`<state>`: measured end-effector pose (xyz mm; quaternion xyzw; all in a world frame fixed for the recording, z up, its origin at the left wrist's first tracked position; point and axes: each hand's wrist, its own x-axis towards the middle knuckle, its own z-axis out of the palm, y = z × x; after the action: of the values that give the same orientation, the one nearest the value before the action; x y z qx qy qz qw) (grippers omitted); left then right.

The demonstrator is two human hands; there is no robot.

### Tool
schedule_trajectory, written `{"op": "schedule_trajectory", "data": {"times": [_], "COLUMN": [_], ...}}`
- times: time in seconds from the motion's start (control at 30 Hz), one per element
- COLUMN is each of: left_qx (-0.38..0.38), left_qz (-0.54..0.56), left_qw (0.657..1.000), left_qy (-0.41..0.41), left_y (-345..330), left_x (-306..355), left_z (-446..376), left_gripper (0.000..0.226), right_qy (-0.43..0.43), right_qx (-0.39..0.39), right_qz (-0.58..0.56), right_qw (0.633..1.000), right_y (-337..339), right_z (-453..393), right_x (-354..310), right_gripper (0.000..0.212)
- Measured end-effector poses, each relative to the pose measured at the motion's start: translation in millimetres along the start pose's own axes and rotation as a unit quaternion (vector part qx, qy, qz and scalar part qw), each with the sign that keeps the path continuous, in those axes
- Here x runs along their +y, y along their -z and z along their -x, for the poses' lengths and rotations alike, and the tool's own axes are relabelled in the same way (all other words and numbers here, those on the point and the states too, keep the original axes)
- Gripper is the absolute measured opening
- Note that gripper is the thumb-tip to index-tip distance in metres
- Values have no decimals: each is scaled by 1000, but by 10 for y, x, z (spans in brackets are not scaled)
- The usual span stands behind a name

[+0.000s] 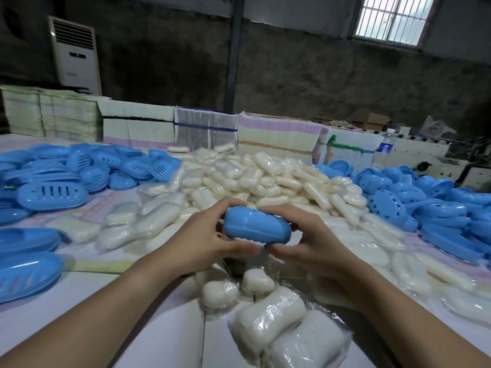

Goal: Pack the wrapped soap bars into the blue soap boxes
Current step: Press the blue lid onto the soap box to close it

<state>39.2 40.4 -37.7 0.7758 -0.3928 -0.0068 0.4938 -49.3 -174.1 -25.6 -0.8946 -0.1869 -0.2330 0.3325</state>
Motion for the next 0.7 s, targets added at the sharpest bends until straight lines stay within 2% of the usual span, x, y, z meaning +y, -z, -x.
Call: {"op": "schedule_trajectory", "data": {"times": [0.07,0.17,0.27,0.43,0.6,0.7], "left_qx": [-27,-7,40,94,95,86], "left_qz": [-34,-58,-47,-19,-24,-48], "left_qw": [998,995,995,992,993,988], "left_qy": [-41,-85,-83,-78,-70,-117], "left_y": [6,-6,17,7,10,-10], "left_x": [-6,-22,-7,4,-23,-21], "left_z": [23,28,17,8,-6,2], "left_gripper": [63,52,46,50,54,59], "right_qy": [-9,-8,7,51,-18,-77], "right_qx": [16,15,36,83,65,17], "right_qz": [-12,3,15,29,-3,-56], "right_qw": [1000,1000,999,995,998,995], "right_y": [31,55,62,45,66,82], "right_z": [9,21,3,-10,-4,-5], "right_x": [-7,-1,-18,-37,-18,-19], "right_gripper": [52,47,46,44,44,41]}}
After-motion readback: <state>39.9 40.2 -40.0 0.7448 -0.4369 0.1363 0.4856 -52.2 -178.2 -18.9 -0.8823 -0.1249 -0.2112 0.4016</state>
